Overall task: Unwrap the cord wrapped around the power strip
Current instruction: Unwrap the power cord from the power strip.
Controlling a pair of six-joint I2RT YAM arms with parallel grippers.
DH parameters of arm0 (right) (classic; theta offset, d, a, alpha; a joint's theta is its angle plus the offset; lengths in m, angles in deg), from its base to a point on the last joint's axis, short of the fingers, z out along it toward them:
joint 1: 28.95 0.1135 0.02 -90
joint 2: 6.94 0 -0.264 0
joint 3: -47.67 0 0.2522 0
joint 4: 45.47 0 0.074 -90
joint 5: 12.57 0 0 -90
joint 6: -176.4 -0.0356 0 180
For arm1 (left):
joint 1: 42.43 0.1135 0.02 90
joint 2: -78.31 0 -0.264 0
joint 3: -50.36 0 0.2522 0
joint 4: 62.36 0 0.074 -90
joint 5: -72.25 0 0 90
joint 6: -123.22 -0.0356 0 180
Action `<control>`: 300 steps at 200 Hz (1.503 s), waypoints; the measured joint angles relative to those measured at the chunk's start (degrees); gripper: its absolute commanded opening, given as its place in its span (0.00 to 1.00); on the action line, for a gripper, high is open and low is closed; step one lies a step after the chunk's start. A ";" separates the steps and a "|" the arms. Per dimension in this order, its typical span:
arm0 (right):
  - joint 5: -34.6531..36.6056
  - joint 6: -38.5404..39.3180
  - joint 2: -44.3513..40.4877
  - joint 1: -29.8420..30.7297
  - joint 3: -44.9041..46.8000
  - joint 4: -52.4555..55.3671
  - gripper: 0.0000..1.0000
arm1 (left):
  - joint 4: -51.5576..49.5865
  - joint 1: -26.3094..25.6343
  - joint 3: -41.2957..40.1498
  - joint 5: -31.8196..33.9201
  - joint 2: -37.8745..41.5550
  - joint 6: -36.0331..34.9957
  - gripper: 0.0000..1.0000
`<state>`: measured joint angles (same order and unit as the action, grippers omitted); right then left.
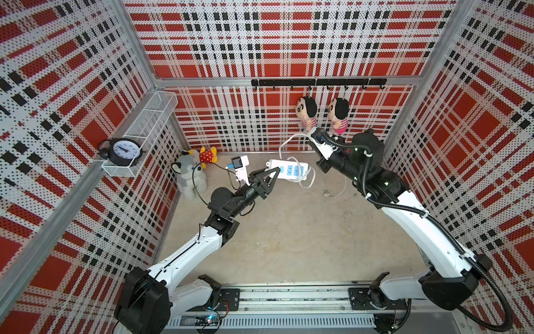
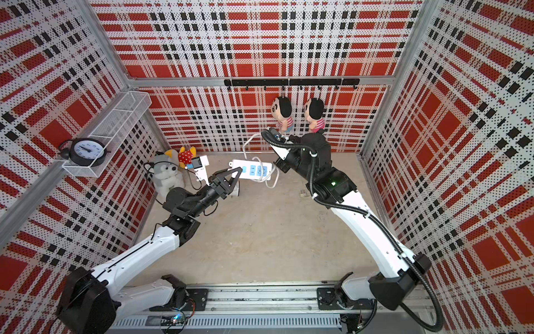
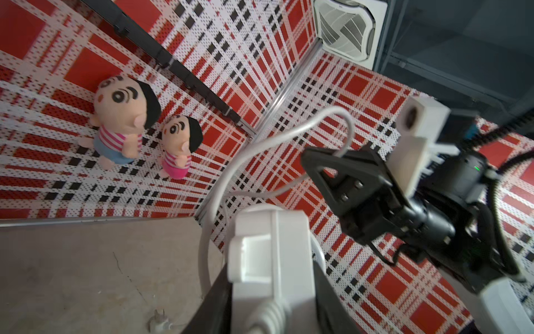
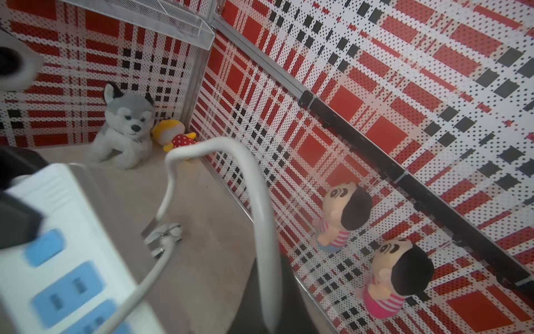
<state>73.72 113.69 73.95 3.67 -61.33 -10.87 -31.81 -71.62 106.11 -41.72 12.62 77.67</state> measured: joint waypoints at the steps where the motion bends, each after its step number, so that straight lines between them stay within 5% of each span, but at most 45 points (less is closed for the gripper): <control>1: -0.15 0.09 0.22 -0.17 -0.22 0.17 0.00 | -0.02 -0.09 -0.02 -0.33 0.00 0.00 0.00; 58: -12.50 1.97 12.55 -7.43 -7.43 6.01 0.00 | 4.33 -2.36 -0.07 -12.31 0.09 2.75 0.00; 84: -16.92 0.59 13.86 -8.07 -0.81 3.54 0.10 | 12.70 -2.36 -0.15 -14.93 -0.61 7.98 0.00; 134: -22.18 -6.71 15.23 -8.96 15.23 -3.76 0.15 | 28.76 -2.23 -0.13 -16.52 -5.22 18.91 0.00; 179: -27.71 -17.97 13.57 -11.17 28.17 -16.00 0.69 | 31.87 -1.62 0.85 -15.96 -6.23 21.38 0.00; 192: -28.96 -22.99 11.76 -12.52 31.89 -19.96 0.88 | 32.37 -1.31 1.25 -15.45 -6.38 21.79 0.00; 218: -30.73 -32.92 4.55 -15.85 40.19 -28.68 1.00 | 32.87 -0.33 1.44 -12.98 -6.54 22.40 0.00; 264: -29.62 -44.50 -17.68 -17.79 56.13 -40.37 1.00 | 32.28 1.75 1.44 -5.55 -6.60 22.03 0.00; 300: -28.76 -43.95 -29.92 -16.04 69.96 -49.05 0.94 | 31.01 2.23 1.40 0.79 -6.60 22.23 0.00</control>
<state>44.96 69.74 44.02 -12.38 8.64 -59.92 -0.79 -69.39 107.51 -40.93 6.02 99.90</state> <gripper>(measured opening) 0.961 0.372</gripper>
